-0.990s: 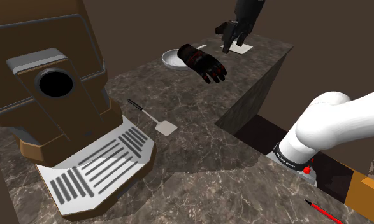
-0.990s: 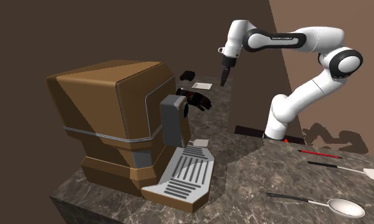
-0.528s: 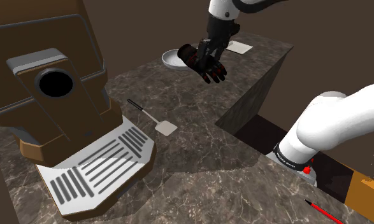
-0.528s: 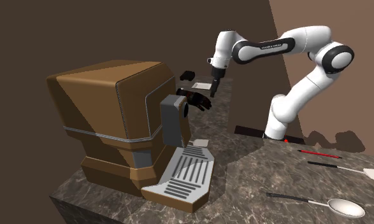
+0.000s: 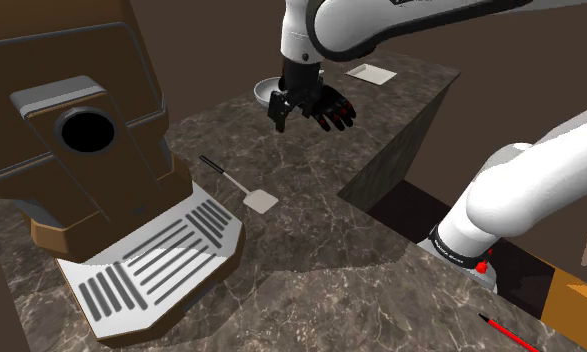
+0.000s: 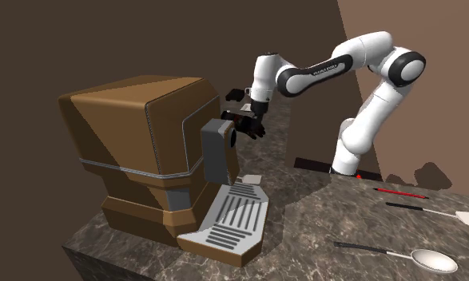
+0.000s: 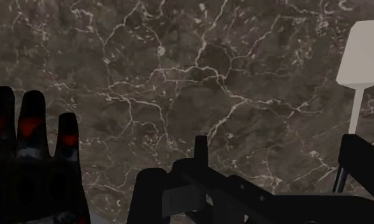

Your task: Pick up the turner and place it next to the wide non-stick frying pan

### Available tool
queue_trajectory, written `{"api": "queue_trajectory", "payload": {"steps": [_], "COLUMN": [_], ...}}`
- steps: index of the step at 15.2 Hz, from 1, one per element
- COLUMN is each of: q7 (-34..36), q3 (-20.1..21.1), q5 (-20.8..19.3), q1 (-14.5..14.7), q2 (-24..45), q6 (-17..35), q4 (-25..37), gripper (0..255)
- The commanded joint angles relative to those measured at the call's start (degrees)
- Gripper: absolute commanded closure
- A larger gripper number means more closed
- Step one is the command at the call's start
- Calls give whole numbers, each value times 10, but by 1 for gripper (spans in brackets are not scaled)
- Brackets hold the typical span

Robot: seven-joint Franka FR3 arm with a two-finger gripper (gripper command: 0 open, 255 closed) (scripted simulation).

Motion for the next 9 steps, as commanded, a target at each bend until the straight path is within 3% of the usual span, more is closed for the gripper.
{"api": "queue_trajectory", "payload": {"steps": [1,9], "q7": [26,135], "q3": [21,83], "q5": [-10,-84], "q1": [0,16], "q2": [45,216], "q6": [18,64], "q4": [24,121], "gripper": [0,0]}}
